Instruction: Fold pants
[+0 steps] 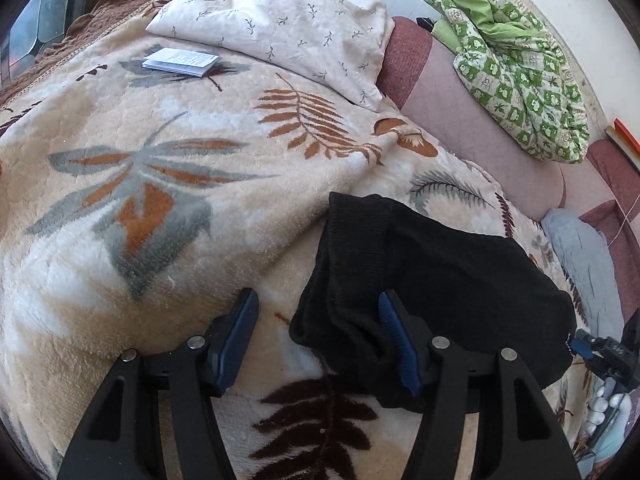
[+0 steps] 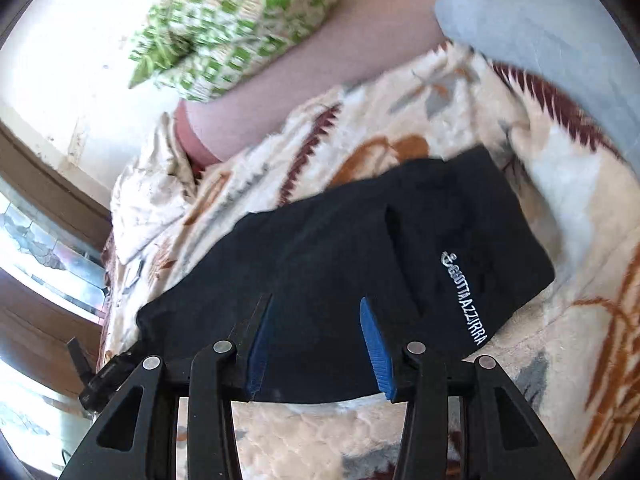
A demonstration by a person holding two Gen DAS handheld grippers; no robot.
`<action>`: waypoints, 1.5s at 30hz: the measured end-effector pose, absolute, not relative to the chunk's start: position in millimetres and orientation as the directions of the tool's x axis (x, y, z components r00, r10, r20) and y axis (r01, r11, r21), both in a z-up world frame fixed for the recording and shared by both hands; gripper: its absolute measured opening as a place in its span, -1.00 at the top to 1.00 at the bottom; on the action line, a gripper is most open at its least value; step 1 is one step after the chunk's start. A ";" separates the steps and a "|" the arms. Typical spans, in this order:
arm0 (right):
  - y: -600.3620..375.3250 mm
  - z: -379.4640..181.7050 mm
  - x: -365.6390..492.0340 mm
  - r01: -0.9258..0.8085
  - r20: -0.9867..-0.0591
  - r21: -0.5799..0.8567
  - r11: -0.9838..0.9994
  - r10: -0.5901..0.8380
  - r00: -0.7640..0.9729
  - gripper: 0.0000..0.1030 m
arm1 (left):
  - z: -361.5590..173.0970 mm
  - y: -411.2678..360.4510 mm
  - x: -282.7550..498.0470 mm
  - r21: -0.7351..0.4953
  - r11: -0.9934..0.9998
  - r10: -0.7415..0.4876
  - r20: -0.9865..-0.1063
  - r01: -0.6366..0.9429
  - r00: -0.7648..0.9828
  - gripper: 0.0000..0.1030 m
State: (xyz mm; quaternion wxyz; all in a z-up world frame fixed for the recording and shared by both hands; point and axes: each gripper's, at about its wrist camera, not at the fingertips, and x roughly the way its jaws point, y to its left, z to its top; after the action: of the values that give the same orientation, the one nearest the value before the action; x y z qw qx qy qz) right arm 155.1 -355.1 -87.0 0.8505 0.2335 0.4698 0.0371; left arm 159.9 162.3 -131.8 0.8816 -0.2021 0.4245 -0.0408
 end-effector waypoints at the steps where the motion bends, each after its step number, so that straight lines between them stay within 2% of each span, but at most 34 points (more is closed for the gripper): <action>1: -360.3 -92.7 155.0 0.214 -0.826 0.322 0.922 0.164 0.540 0.08 | -132.2 163.3 159.7 -0.399 0.912 -0.250 -0.728 -0.098 0.638 -0.20; 2: -369.0 -97.7 154.5 0.280 -0.855 0.224 0.934 0.050 0.516 0.26 | -132.4 164.0 159.6 -0.409 0.908 -0.258 -0.723 -0.096 0.640 -0.22; 3: -382.2 -101.1 149.4 0.303 -0.849 0.256 0.918 0.063 0.525 0.43 | -132.3 164.7 159.5 -0.419 0.903 -0.267 -0.718 -0.093 0.643 -0.23; 4: -393.0 -99.5 141.2 0.309 -0.827 0.329 0.892 0.115 0.550 0.48 | -132.1 166.6 159.1 -0.435 0.896 -0.280 -0.710 -0.090 0.646 -0.24; 6: -403.4 -89.7 120.6 0.297 -0.785 0.399 0.868 0.156 0.599 0.40 | -132.0 173.0 158.7 -0.496 0.864 -0.328 -0.684 -0.085 0.651 -0.31; 8: -401.7 -82.0 102.6 0.257 -0.764 0.415 0.873 0.181 0.619 0.14 | -133.2 179.7 159.0 -0.557 0.825 -0.372 -0.659 -0.092 0.654 -0.35; 11: -398.8 -84.1 89.8 0.230 -0.738 0.485 0.844 0.254 0.626 0.03 | -133.4 181.4 159.8 -0.608 0.789 -0.416 -0.637 -0.091 0.649 -0.43; 13: -398.8 -94.2 87.8 0.241 -0.734 0.520 0.820 0.284 0.617 0.02 | -132.0 174.1 162.6 -0.583 0.808 -0.403 -0.656 -0.089 0.638 -0.50; 16: -397.2 -111.6 97.3 0.279 -0.745 0.532 0.799 0.285 0.604 0.02 | -130.6 158.6 171.1 -0.531 0.844 -0.380 -0.694 -0.079 0.611 -0.73; 17: -398.6 -114.7 95.2 0.283 -0.741 0.543 0.790 0.292 0.605 0.02 | -130.2 152.8 175.2 -0.510 0.857 -0.372 -0.709 -0.071 0.599 -0.86; 20: -393.6 -120.7 105.4 0.295 -0.735 0.560 0.774 0.301 0.607 0.02 | -129.1 133.5 186.7 -0.419 0.907 -0.318 -0.759 -0.052 0.568 -0.91; 22: -389.2 -119.1 106.6 0.306 -0.747 0.541 0.783 0.280 0.604 -0.03 | -127.8 129.6 187.4 -0.369 0.927 -0.269 -0.776 -0.065 0.570 -0.63; 23: -384.4 -113.0 105.0 0.306 -0.749 0.524 0.795 0.258 0.611 -0.03 | -127.7 131.1 186.5 -0.352 0.932 -0.246 -0.782 -0.081 0.572 -0.24; 24: -379.2 -106.2 103.5 0.292 -0.745 0.509 0.810 0.244 0.621 -0.03 | -128.8 135.6 184.6 -0.348 0.932 -0.232 -0.785 -0.099 0.574 -0.04; 26: -360.1 -87.3 101.7 0.239 -0.742 0.443 0.864 0.205 0.638 -0.03 | -131.5 147.0 180.7 -0.387 0.914 -0.250 -0.770 -0.119 0.587 0.15; 28: -339.3 -72.0 104.4 0.177 -0.737 0.404 0.898 0.205 0.645 -0.03 | -134.3 158.6 176.1 -0.458 0.880 -0.300 -0.739 -0.123 0.604 0.17; 32: -260.7 -45.9 137.7 -0.046 -0.737 0.374 0.926 0.327 0.592 -0.03 | -139.0 173.7 170.7 -0.580 0.801 -0.371 -0.678 -0.151 0.634 0.17; 38: -79.5 -30.8 202.2 -0.448 -0.787 0.334 0.830 0.507 0.353 -0.03 | -141.3 185.9 162.7 -0.672 0.722 -0.429 -0.621 -0.164 0.656 0.17; 41: 2.8 -37.0 224.8 -0.568 -0.838 0.248 0.785 0.468 0.280 -0.02 | -141.2 190.2 161.3 -0.698 0.693 -0.452 -0.615 -0.181 0.646 0.17; 43: 41.5 -45.8 238.7 -0.606 -0.861 0.250 0.755 0.460 0.217 -0.03 | -139.6 191.1 160.0 -0.698 0.691 -0.454 -0.622 -0.188 0.638 0.17; 45: 80.0 -60.4 259.2 -0.636 -0.896 0.192 0.748 0.397 0.197 -0.03 | -139.1 193.9 158.7 -0.687 0.695 -0.440 -0.640 -0.212 0.629 0.17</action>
State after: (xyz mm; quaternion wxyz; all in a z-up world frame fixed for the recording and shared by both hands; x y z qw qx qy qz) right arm 259.2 80.0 -60.4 0.7655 -0.1113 0.5365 0.3373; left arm 158.7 193.9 -139.1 0.8167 -0.3841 0.4248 -0.0698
